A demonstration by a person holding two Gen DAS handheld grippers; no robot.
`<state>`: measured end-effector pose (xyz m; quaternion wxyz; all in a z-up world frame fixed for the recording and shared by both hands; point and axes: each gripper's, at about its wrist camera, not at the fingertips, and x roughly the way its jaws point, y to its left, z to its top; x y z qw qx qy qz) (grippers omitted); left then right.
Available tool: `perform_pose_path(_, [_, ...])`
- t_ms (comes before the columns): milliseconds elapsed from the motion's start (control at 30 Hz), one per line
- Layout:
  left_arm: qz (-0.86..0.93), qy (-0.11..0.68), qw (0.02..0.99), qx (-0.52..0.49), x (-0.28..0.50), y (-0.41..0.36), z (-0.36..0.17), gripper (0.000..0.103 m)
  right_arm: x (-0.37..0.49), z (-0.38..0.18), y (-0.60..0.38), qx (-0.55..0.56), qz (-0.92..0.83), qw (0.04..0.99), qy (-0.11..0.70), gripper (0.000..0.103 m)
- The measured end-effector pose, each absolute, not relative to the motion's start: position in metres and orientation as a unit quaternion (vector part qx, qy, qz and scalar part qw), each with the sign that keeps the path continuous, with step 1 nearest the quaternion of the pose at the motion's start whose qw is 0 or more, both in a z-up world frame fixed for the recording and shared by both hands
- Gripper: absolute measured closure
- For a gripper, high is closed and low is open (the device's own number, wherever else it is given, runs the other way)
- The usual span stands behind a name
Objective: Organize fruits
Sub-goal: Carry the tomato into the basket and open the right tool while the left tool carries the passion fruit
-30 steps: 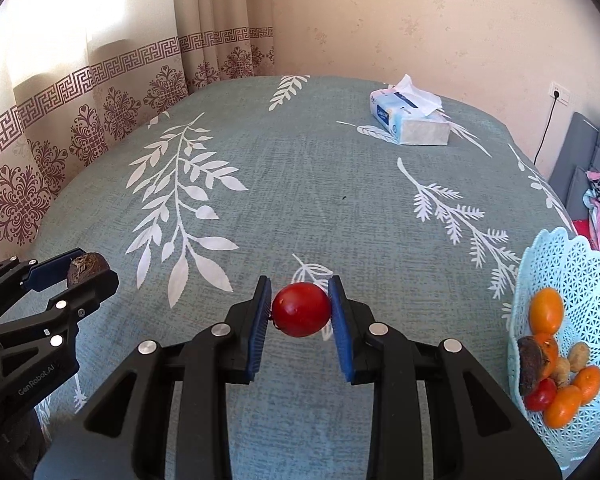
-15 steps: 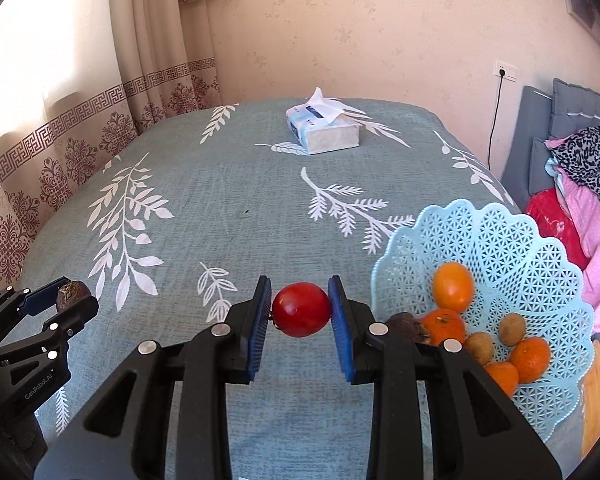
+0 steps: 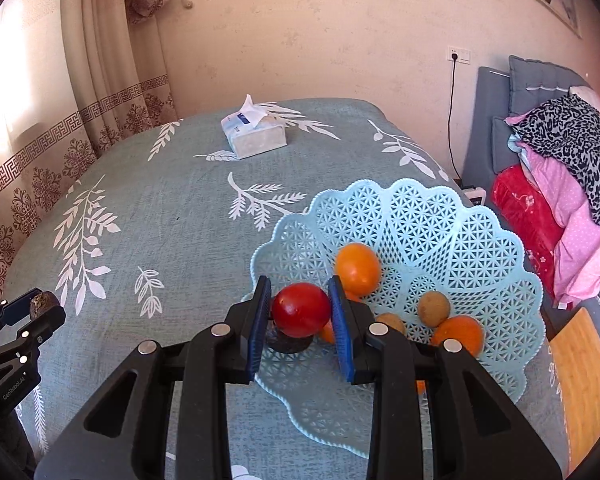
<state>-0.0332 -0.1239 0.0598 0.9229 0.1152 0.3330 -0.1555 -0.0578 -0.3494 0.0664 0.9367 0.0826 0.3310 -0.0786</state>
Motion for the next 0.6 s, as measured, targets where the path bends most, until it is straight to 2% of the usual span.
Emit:
perform_pose_path(300, [-0.17, 0.329, 0.919, 0.133, -0.041, -0.146, 0.062, 0.06, -0.071, 0.059, -0.382, 0.111, -0.109, 0.931, 0.331, 0.072])
perform_pose_path(367, [-0.173, 0.328, 0.919, 0.136, -0.042, -0.15, 0.062, 0.06, -0.072, 0.057, -0.389, 0.122, -0.117, 0.928, 0.332, 0.059])
perform_pose_path(400, [-0.175, 0.327, 0.918, 0.138, -0.042, -0.152, 0.062, 0.06, -0.073, 0.057, -0.391, 0.127, -0.12, 0.928, 0.33, 0.049])
perform_pose_path(600, [-0.184, 0.326, 0.916, 0.147, -0.044, -0.163, 0.062, 0.06, -0.077, 0.057, -0.401, 0.132, -0.129, 0.928, 0.324, 0.048])
